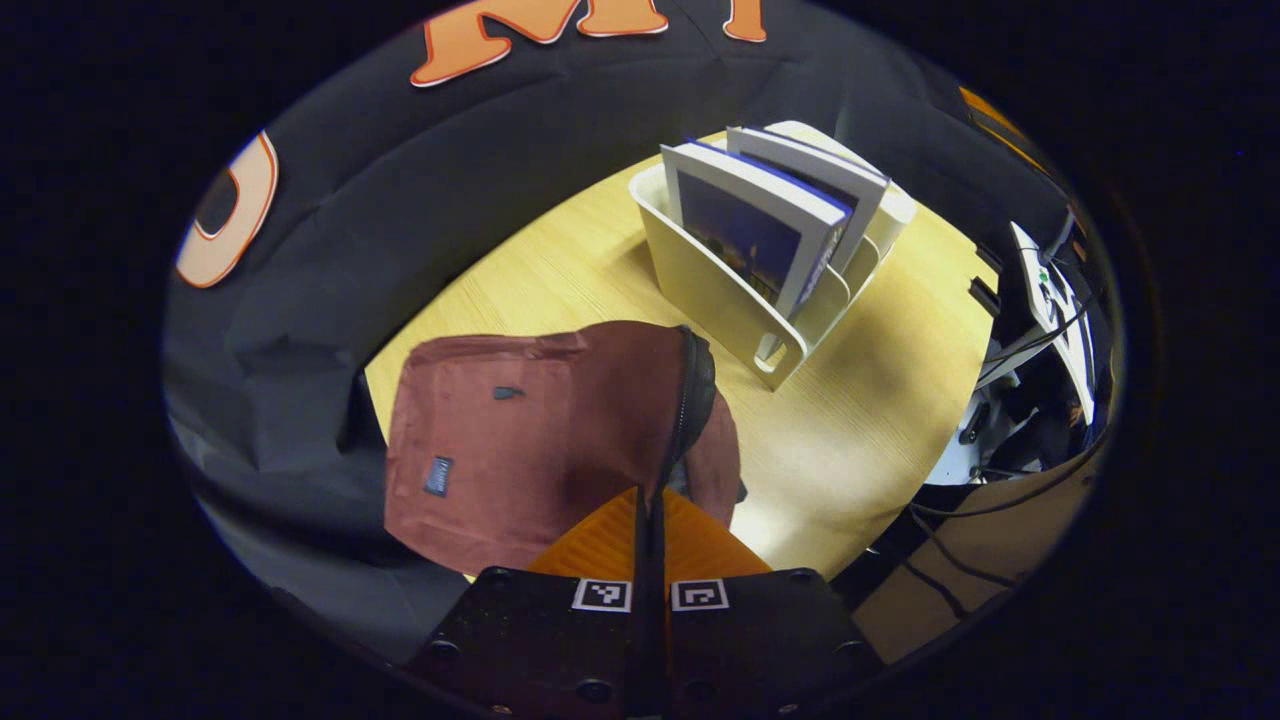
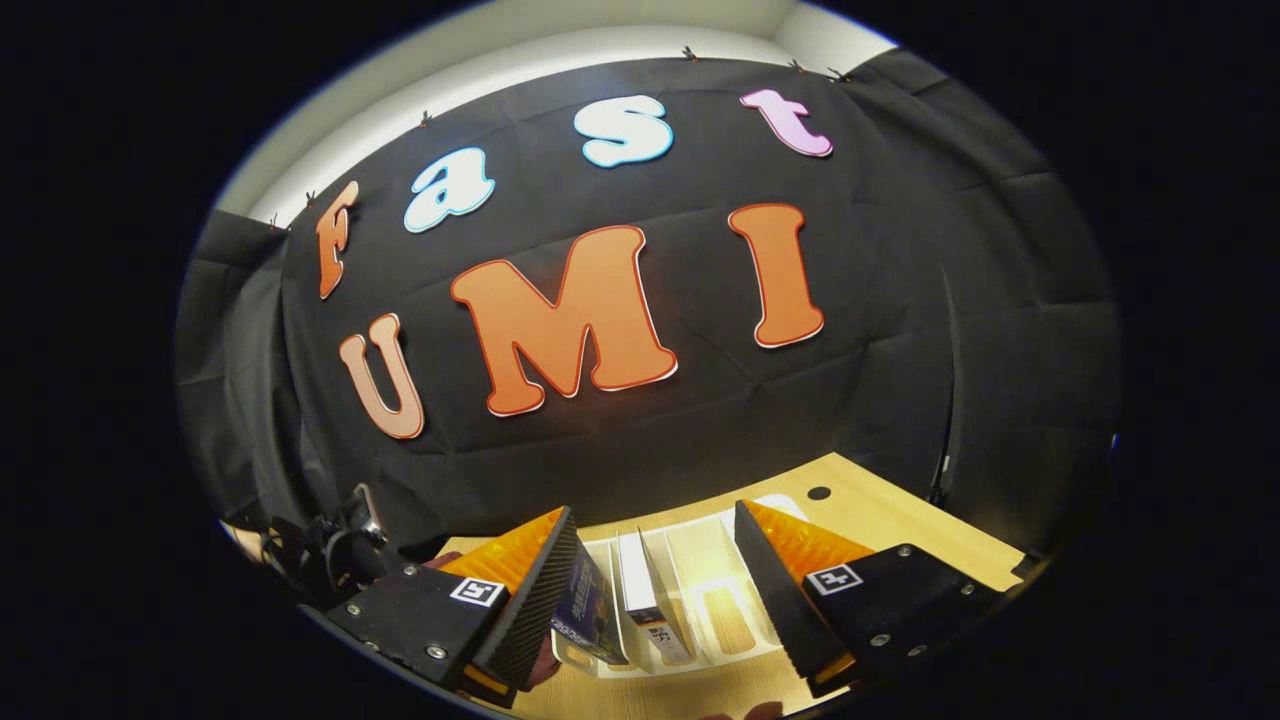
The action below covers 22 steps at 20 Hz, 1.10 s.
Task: Open the schoolbag, grab two books from the bookshelf and put them into the schoolbag.
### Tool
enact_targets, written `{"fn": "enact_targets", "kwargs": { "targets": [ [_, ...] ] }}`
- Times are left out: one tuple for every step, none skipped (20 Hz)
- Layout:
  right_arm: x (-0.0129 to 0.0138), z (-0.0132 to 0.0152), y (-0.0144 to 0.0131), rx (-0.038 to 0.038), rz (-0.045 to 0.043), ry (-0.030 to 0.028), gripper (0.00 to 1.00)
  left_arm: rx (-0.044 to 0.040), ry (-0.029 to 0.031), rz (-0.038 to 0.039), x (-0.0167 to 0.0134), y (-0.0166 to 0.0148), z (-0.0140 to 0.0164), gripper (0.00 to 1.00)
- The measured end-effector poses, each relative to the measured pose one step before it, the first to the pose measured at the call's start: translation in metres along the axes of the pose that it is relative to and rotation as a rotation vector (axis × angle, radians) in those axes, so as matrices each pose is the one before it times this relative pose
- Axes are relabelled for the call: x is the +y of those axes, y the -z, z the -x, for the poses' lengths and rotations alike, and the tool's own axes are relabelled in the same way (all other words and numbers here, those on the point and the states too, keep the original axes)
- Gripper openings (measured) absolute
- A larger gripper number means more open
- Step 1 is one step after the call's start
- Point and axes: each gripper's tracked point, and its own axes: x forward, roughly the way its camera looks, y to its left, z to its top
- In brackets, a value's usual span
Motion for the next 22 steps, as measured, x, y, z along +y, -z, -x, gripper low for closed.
{"fn": "enact_targets", "kwargs": {
  "targets": [
    [0.01123,0.00080,-0.00053,-0.00964,0.01071,-0.00090,0.94,-0.01231,-0.02258,-0.02487,0.01788,-0.00433,0.00741,0.01],
    [0.00886,-0.00013,0.00152,-0.00161,0.00395,-0.00193,0.94,-0.01238,-0.02033,-0.01762,0.01811,-0.00258,0.00820,0.01],
    [0.00746,0.00011,0.00076,-0.00035,-0.00053,0.00132,0.94,-0.01285,-0.01498,-0.00815,0.01452,-0.00352,0.00695,0.01],
    [0.00703,-0.00007,0.00121,0.00405,0.00186,-0.00059,0.94,-0.01369,-0.00930,-0.00021,0.01160,-0.00278,0.00591,0.00],
    [0.00622,-0.00054,-0.00065,0.00533,0.00329,0.00169,0.94,-0.01575,-0.01401,-0.00182,0.01114,-0.00262,0.00353,0.00],
    [0.00580,-0.00044,-0.00085,0.00365,-0.00319,-0.00371,0.94,-0.00810,-0.02735,-0.00936,0.01385,-0.00129,0.00209,0.00],
    [0.00755,-0.00117,-0.00127,0.00800,-0.00422,-0.01440,0.94,-0.00835,-0.02562,-0.00709,0.01229,0.00010,0.00082,0.01],
    [0.00698,-0.00068,0.00039,0.01398,0.00785,-0.01595,0.94,-0.00978,-0.01223,0.00443,0.00658,-0.00169,0.00069,0.01],
    [0.00422,-0.00233,0.00105,0.01424,0.02375,-0.00609,0.93,-0.01029,0.00192,0.01611,0.00312,-0.00118,0.00093,0.00],
    [-0.00174,-0.00247,0.00269,0.02361,0.03251,0.01140,0.93,-0.00711,0.00840,0.01395,-0.00044,0.00054,0.00108,0.01],
    [0.00103,-0.00059,0.00420,0.02761,0.02208,-0.00179,0.93,-0.00236,0.01150,0.00490,-0.00200,0.00038,0.00035,0.01],
    [0.00182,-0.00193,0.00241,0.03479,0.00100,-0.00842,0.93,0.00068,0.01013,-0.00105,-0.00155,0.00231,-0.00100,0.01],
    [0.00391,-0.00229,0.00403,0.04491,-0.01441,-0.02462,0.94,-0.00129,0.01140,0.00142,-0.00172,0.00086,-0.00035,0.01],
    [0.00267,-0.00580,0.00394,0.04334,-0.01926,-0.01733,0.93,-0.00399,0.01283,0.00588,-0.00244,-0.00052,-0.00062,0.01],
    [0.00293,-0.00667,0.00202,0.03812,-0.01283,-0.01444,0.93,-0.00821,0.01080,0.00754,-0.00341,-0.00042,-0.00030,0.01],
    [0.00545,-0.01027,-0.00324,0.03358,0.00559,-0.00473,0.94,-0.00904,0.01132,0.01021,-0.00451,0.00200,-0.00114,0.01],
    [0.00664,-0.01277,-0.00367,0.04767,0.01415,-0.00545,0.93,-0.00011,0.01813,-0.00174,-0.00593,0.00541,-0.00131,0.01],
    [0.00864,-0.01109,-0.00311,0.06062,0.00772,-0.02324,0.93,-0.00539,0.00436,-0.00715,-0.00222,0.00357,-0.00156,0.01],
    [0.00990,-0.00984,0.00002,0.07435,-0.00440,-0.02863,0.94,-0.00010,0.00608,-0.01114,-0.00120,0.00199,-0.00185,0.00],
    [0.01003,-0.00900,0.00697,0.10593,-0.00899,-0.03380,0.94,-0.00634,0.00297,-0.01115,-0.00283,0.00104,-0.00130,0.00],
    [0.00556,-0.00685,0.00666,0.10679,-0.02470,-0.02730,0.94,-0.00401,0.00755,-0.01030,-0.00170,0.00009,-0.00237,0.00],
    [0.01159,-0.00616,-0.00032,0.08991,-0.01974,-0.03557,0.94,-0.00610,0.00877,-0.00331,-0.00177,0.00139,-0.00258,0.00]
  ]
}}
